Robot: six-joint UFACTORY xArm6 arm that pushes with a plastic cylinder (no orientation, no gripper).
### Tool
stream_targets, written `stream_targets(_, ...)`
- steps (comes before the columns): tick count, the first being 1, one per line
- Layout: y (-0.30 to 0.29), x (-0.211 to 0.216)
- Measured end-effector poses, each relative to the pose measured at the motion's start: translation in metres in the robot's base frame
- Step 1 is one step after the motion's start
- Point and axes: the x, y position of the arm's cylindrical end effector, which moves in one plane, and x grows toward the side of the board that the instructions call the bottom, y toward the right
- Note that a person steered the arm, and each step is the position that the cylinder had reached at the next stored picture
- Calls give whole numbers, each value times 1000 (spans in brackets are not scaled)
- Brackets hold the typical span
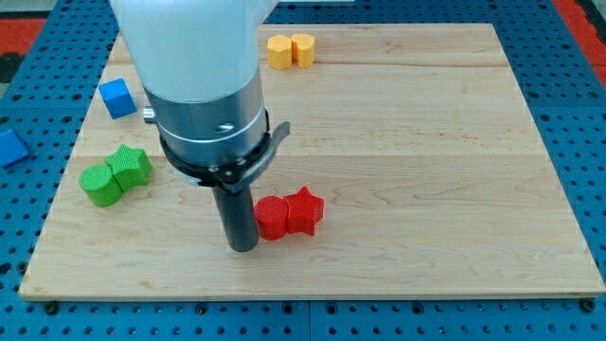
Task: Move your arm to the center left
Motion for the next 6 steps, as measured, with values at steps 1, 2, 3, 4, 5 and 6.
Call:
stream_targets(1,25,-32)
stream_targets(2,-49,-17)
stream_targets(3,-128,-3)
stream_targets(4,-129,-11)
stream_targets(5,-98,-47)
stream_targets(6,-78,-123)
